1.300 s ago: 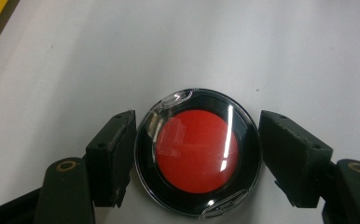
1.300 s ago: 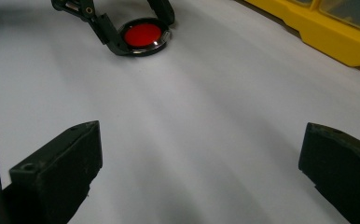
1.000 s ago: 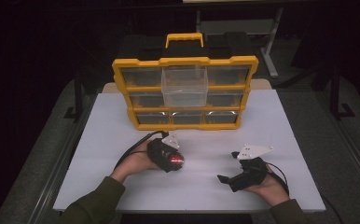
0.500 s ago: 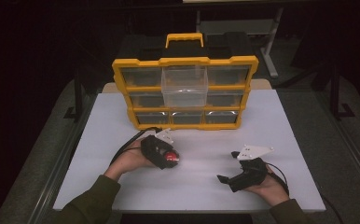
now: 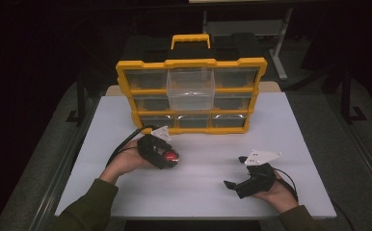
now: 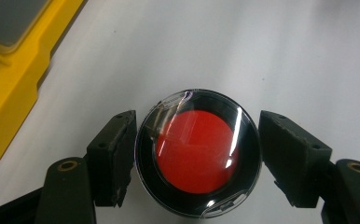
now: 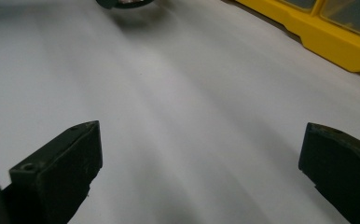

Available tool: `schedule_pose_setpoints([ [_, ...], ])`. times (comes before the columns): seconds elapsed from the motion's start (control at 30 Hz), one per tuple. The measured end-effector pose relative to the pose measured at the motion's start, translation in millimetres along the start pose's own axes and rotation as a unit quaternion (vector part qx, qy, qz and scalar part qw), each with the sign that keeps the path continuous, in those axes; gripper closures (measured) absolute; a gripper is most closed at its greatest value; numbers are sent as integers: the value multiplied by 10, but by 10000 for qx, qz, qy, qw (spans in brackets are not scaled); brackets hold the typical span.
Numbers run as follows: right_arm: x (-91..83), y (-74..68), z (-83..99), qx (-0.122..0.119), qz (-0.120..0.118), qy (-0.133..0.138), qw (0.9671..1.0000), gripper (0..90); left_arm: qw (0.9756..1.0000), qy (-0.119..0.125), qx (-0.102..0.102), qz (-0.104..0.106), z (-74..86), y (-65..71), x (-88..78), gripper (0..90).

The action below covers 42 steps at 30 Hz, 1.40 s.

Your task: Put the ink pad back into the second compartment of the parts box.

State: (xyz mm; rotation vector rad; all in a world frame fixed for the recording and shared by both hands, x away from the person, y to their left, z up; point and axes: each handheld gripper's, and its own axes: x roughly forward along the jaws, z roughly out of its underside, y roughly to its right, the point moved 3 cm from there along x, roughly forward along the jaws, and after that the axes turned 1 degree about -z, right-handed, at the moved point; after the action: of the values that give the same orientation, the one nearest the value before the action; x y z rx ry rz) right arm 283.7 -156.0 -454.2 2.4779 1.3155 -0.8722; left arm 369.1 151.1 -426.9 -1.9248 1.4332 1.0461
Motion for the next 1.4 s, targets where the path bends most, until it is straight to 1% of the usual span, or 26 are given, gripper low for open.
schedule_pose_setpoints([
  [0.17, -7, -2, 3, -1, 14, 8, 10000, 0, 10000, -53, -36, -40, 0, -13, -48, 297],
  [0.23, -7, -1, 3, 6, 24, 5, 10000, 0, 10000, -40, -75, -31, -14, -10, -75, 297],
  [0.3, -6, 1, 4, 14, 30, -3, 10000, 0, 10000, -41, -68, -46, -17, -10, -92, 297],
  [0.33, -7, 1, 4, 11, 31, 0, 10000, 0, 10000, -72, -32, -62, -15, -20, -105, 297],
  [0.37, -9, 1, 4, 7, 30, 10, 10000, 0, 9999, -53, -110, -60, -15, -18, -111, 297],
  [0.4, -11, 1, 4, 8, 34, 21, 10000, 0, 9999, -24, -140, -52, -15, -20, -119, 297],
  [0.5, -17, 6, 2, 21, 47, 40, 10000, 0, 9999, -58, -127, -66, -23, -35, -158, 297],
  [0.53, -17, 6, 3, 28, 47, 37, 10000, 0, 9999, -75, -91, -81, -36, -46, -185, 297],
  [0.57, -17, 8, 3, 23, 45, 40, 10000, 0, 9999, -81, -109, -89, -51, -47, -208, 297],
  [0.77, -23, 6, 2, 32, 48, 54, 10000, 0, 9999, -38, -60, -90, -122, -65, -332, 297],
  [0.9, -26, 10, 5, 19, 56, 51, 10000, 0, 9999, -59, -48, -145, -164, -86, -397, 297],
  [0.97, -33, 13, 5, 22, 64, 72, 10000, 0, 9999, -40, -55, -130, -189, -91, -432, 297],
  [1.07, -38, 17, 5, 29, 74, 77, 9999, 0, 9999, -28, -15, -106, -227, -98, -477, 297],
  [1.4, -40, 17, 7, 43, 78, 77, 9999, 0, 9999, -24, 20, -109, -327, -126, -630, 297],
])
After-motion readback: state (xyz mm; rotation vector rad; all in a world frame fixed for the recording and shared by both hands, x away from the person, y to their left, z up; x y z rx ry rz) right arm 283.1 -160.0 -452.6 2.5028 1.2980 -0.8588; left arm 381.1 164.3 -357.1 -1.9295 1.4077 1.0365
